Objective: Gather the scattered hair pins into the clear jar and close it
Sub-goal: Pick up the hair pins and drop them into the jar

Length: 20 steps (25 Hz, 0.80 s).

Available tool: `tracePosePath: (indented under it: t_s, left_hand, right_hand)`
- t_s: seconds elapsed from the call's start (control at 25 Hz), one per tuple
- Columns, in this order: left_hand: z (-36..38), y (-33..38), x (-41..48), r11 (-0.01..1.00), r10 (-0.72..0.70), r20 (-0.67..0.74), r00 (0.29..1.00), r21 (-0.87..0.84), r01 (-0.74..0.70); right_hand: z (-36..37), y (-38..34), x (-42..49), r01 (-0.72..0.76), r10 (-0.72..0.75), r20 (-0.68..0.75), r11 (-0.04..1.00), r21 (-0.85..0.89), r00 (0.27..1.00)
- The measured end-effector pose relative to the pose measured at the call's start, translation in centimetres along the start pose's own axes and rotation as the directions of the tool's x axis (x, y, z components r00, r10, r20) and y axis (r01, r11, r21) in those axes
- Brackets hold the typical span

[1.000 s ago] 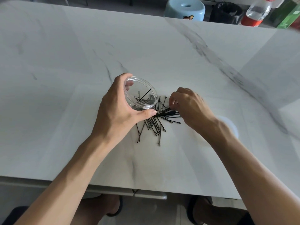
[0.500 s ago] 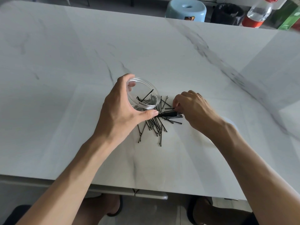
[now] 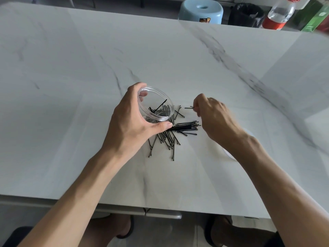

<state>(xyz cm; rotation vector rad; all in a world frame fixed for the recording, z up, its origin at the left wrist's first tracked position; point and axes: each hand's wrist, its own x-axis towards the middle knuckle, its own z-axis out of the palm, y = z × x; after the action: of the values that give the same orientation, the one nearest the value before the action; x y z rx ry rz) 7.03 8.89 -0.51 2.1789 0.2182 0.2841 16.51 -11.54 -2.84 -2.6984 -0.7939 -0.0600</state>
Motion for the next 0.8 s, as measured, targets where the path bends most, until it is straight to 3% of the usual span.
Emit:
tracePosePath:
  t_s: [0.12,0.2,0.36,0.6,0.8]
  left_hand:
    - [0.1,0.0,0.0,1.0,-0.003,0.004,1.0,0.005,0.003]
    - [0.0,0.0,0.0,1.0,-0.004,0.003,1.0,0.012,0.004]
    - [0.0,-0.1,0.0,1.0,-0.002,0.002,1.0,0.01,0.002]
    - [0.0,0.0,-0.1,1.0,-0.002,0.004,1.0,0.011,0.002]
    - [0.0,0.0,0.0,1.0,-0.002,0.004,1.0,0.013,0.002]
  right_hand:
    - [-0.4,0.4,0.4,0.037,-0.032,-0.044,0.992,0.122,0.999]
    - [-0.2,0.3,0.3,0.033,-0.033,0.002,0.991,0.128,0.999]
    - [0.4,0.1,-0.1,-0.037,0.022,0.125,0.992,0.12,0.992]
    - [0.6,-0.2,0.0,-0.023,0.025,0.157,1.0,-0.01,0.987]
    - [-0.6,-0.4,0.2,-0.226,0.215,0.084,0.96,0.165,0.973]
